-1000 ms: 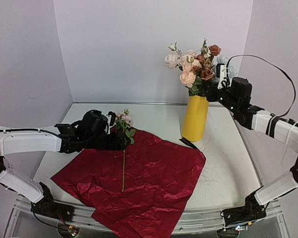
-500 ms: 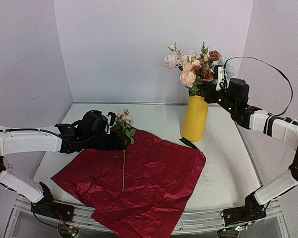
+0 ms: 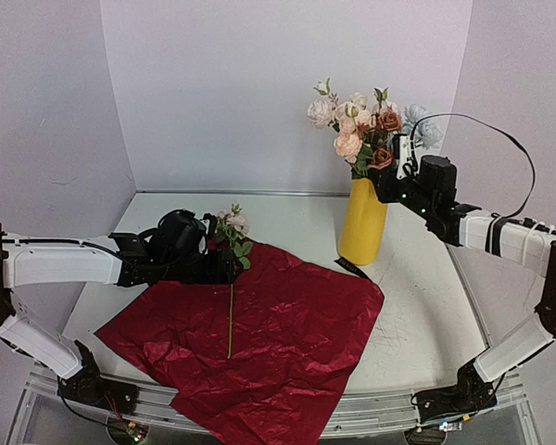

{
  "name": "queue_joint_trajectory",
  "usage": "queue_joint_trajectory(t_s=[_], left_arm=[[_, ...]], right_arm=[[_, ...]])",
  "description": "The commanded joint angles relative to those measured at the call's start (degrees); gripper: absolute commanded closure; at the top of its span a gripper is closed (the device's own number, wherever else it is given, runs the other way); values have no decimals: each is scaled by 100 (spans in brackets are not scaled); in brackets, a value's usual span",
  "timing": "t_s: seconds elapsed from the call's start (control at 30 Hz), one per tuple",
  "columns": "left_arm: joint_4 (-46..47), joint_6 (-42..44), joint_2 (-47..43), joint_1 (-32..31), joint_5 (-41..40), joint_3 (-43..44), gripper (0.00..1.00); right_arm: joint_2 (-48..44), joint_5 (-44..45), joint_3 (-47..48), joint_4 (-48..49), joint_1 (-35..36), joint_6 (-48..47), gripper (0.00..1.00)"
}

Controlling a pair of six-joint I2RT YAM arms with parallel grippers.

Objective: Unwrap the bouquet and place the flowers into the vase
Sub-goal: Insert the fake flower into the vase.

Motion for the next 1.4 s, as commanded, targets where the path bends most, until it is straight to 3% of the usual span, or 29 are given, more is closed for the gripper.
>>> queue_joint_trajectory(t_s=[0.0, 0.1, 0.27, 0.43, 0.9, 1.1, 1.37], left_arm=[[-180, -103, 137, 1, -317, 274, 17], [-302, -134, 229, 5, -427, 342, 17], [-545, -132, 509, 18, -529, 532, 21], [-627, -126, 813, 28, -682, 661, 27], [-658, -373, 1999, 92, -858, 1133, 46], [-701, -370, 2483, 90, -851, 1396, 65], [-936, -441, 2836, 89, -1080, 1609, 70]], right_arm=[[-641, -136, -182, -73, -6, 30, 65], [-909, -246, -371, -179, -9, 69, 55], [-1364, -379, -757, -578, -7, 97, 29], [-1856, -598, -1281, -886, -5, 293, 18], [-2757, -1171, -2390, -962, 1, 809, 17], [-2746, -1278, -2420, -952, 3, 831, 18], [-2725, -1387, -2438, -893, 5, 848, 18]])
